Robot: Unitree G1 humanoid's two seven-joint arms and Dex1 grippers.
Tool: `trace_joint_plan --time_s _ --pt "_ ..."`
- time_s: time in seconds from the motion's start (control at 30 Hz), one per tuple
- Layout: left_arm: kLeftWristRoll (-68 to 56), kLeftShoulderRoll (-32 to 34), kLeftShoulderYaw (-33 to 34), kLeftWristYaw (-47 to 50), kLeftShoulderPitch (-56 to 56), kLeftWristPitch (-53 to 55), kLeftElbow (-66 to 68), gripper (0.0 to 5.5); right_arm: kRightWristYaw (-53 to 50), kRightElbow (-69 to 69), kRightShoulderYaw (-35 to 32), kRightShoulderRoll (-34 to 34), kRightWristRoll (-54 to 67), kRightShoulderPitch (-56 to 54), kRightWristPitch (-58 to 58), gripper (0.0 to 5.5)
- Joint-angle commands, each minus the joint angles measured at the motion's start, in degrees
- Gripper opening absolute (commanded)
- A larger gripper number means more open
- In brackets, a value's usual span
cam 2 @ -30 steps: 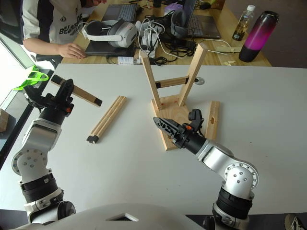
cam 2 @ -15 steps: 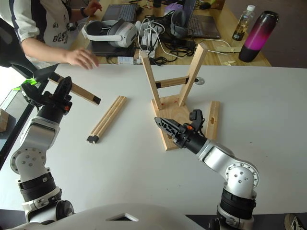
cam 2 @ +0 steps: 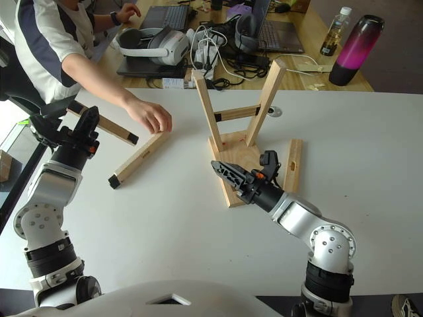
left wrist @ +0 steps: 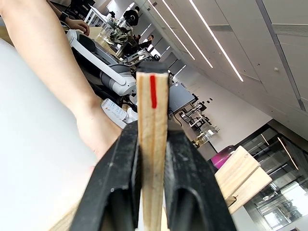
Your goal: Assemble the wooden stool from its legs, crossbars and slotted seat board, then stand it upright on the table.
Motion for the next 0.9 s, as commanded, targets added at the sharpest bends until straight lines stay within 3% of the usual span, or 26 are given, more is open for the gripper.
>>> trace_joint_plan --time_s 0.03,0.27,0.47,0.7,0.9 --pt "0.2 1.2 -0.4 0.0 -0.7 0.4 0.3 0.39 -1.0 -0.3 0.8 -1.0 1.4 0.3 -0.9 3.32" --pt "17.3 9.0 -7.6 -15.7 -1.0 -9.8 9.2 0.39 -1.1 0.6 1.4 -2.5 2.3 -0.1 -1.5 3.32" --pt "35.8 15.7 -15.2 -38.0 -5.7 -34.6 34.2 0.39 1.3 4.6 1.3 -8.6 2.6 -4.2 0.9 3.32" --pt "44.1 13.1 -17.5 -42.0 -10.1 -52.2 46.9 0.39 4.8 12.1 0.5 -14.7 2.6 -9.8 3.8 3.32" --pt "43.3 10.2 -20.1 -46.2 -12.0 -52.7 46.4 0.39 6.4 16.0 -0.3 -18.0 2.7 -12.7 6.3 3.32"
